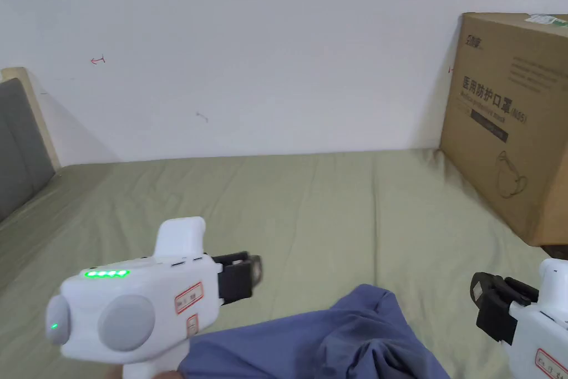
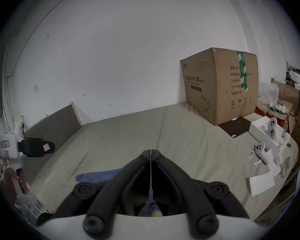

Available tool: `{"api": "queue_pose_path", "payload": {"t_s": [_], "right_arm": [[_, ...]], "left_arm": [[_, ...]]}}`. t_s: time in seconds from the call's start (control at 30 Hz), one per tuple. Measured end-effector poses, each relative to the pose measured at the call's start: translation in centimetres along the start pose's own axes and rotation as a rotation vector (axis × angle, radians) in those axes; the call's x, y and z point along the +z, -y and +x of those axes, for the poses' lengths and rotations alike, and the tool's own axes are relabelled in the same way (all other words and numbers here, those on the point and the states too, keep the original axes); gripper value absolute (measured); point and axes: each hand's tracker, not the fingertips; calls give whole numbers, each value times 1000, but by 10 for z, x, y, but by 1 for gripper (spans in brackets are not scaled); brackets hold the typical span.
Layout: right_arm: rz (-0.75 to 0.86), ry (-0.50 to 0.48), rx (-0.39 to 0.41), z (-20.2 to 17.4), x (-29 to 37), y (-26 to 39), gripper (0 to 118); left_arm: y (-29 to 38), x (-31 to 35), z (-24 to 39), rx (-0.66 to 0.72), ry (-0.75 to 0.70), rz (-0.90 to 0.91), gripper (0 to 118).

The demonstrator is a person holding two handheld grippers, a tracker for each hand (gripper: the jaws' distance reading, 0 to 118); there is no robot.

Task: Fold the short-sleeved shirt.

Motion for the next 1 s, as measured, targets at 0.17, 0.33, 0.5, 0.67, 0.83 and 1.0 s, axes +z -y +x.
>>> {"api": "queue_pose_path", "payload": {"t_s": [0.17, 0.33, 0.5, 0.67, 0.83, 1.0], "right_arm": [[-3, -5, 8, -7, -5, 1, 0], [-7, -2, 31, -11, -9, 3, 0], [-30, -3, 38, -12, -17, 5, 0], [-61, 8, 51, -11, -27, 12, 0], [-116, 36, 59, -3, -43, 21, 0], [-180, 71, -22, 24, -64, 26, 0]], "left_arm": [[29, 40, -29, 101, -65, 73, 0], [45, 46, -65, 217, -125, 22, 0], [50, 0, -104, 295, -176, -196, 6], [61, -78, -142, 296, -206, -344, 114], [85, -158, -163, 244, -235, -468, 110], [119, -178, -155, 231, -151, -514, 0]]}}
